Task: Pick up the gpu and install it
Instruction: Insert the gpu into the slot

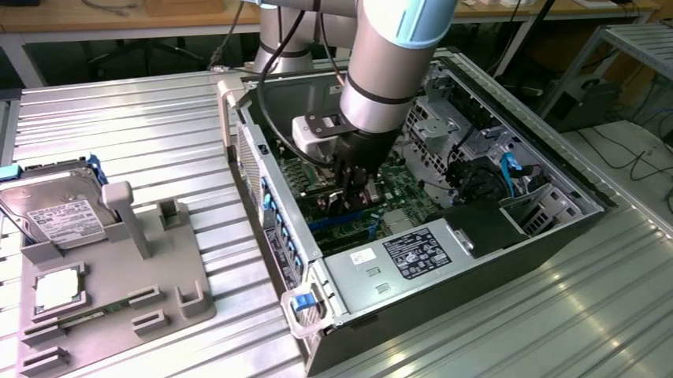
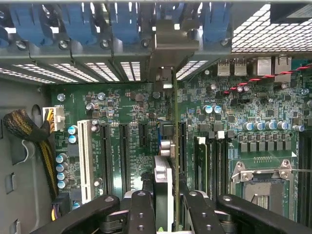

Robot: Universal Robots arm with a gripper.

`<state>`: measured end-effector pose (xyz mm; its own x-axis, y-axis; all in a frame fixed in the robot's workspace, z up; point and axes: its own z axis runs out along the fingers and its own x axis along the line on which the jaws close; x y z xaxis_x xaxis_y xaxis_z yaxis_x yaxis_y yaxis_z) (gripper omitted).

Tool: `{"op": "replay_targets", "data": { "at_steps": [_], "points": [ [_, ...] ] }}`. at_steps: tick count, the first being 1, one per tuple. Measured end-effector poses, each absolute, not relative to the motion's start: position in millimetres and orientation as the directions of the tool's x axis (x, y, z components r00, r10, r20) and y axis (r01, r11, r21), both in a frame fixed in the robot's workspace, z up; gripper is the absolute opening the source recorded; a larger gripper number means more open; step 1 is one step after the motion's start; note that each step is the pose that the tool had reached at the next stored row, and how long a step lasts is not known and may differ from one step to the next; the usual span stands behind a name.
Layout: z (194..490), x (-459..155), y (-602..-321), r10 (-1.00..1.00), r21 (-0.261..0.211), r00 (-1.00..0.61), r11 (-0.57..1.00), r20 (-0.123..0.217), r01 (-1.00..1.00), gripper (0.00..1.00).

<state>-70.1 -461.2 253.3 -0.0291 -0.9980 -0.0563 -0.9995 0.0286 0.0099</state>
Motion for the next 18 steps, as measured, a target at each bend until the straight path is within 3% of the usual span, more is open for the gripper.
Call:
{"op": "replay_targets", "data": {
  "at_steps": [18],
  "points": [
    [247.3,-72.0,-459.2,-0.998,0.010,-0.028,0.028,-0.056,-1.000,0.28]
  ]
}}
